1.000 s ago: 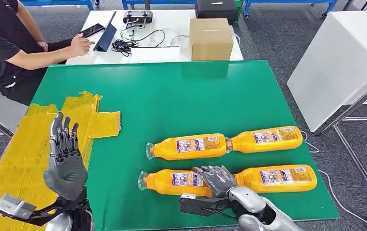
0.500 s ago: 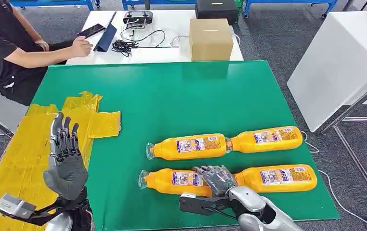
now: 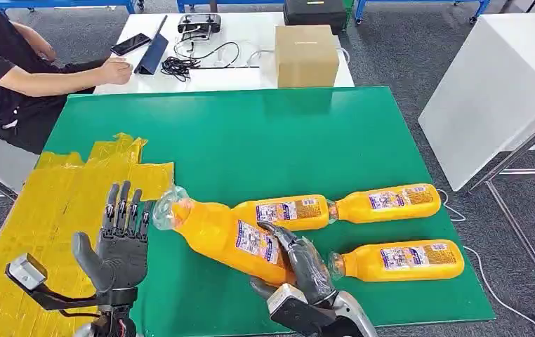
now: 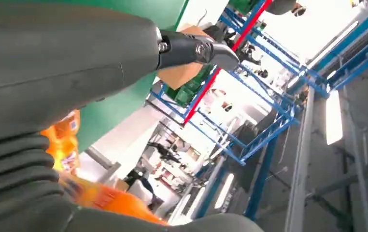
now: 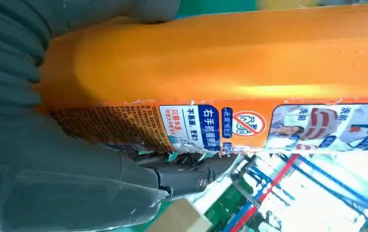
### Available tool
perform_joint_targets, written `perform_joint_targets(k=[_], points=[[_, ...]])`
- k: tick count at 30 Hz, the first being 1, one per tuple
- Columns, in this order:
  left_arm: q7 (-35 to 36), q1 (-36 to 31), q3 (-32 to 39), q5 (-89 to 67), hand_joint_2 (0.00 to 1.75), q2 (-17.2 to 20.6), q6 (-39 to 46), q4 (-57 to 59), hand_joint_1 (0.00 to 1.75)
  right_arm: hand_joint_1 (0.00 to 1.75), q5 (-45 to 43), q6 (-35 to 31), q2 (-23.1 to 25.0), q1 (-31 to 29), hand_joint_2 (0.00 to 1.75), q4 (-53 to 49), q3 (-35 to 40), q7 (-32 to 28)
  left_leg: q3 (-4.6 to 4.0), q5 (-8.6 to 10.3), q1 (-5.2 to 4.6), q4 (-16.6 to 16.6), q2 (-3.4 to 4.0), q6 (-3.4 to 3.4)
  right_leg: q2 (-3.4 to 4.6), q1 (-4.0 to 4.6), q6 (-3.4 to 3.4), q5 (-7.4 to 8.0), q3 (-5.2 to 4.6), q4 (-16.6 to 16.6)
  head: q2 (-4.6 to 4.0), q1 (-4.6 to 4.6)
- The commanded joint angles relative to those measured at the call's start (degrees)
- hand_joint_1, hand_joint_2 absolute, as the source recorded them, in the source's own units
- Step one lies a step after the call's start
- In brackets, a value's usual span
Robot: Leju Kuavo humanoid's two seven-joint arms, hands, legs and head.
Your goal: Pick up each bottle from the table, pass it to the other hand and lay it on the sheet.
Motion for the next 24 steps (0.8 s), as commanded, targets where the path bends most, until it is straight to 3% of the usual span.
perform_joint_targets(k=[1, 6, 17, 24], points=[[0.76, -0.55, -0.25, 1.43, 1.75, 0.98, 0.66, 3.2, 0.0, 1.75, -2.18, -1.53, 4.11, 2.27, 1.75, -2.19, -4.01, -3.53, 0.1, 0.01, -0.02, -0.05, -0.09, -0.02, -0.12, -0.02, 0.03, -0.01, 0.16, -0.08, 0.0, 0.0], [1.72, -0.58, -2.16, 6.21, 1.75, 1.85, -4.0, 4.92, 0.0, 1.75, -3.81, -2.77, 5.52, 1.81, 1.75, -1.94, -4.39, -7.55, 0.05, 0.01, -0.07, -0.06, 0.02, -0.03, -0.04, -0.03, 0.02, 0.02, 0.1, -0.05, 0.0, 0.0], [2.25, -2.02, -4.65, 6.55, 1.75, 2.61, -8.5, 7.8, 0.0, 1.75, -3.63, -0.14, 8.19, -4.53, 1.75, 9.1, -3.53, -4.89, 0.14, 0.03, -0.05, -0.11, 0.14, -0.04, 0.1, -0.02, 0.01, 0.08, 0.16, -0.11, 0.0, 0.0], [2.31, -2.09, -4.65, 6.6, 1.75, 2.64, -9.07, 8.02, 0.0, 1.75, -3.62, 1.18, 8.26, -5.69, 1.75, 9.85, -2.58, -3.74, 0.18, 0.03, -0.03, -0.12, 0.08, -0.04, 0.02, 0.0, 0.03, 0.06, 0.24, -0.16, 0.0, 0.0]])
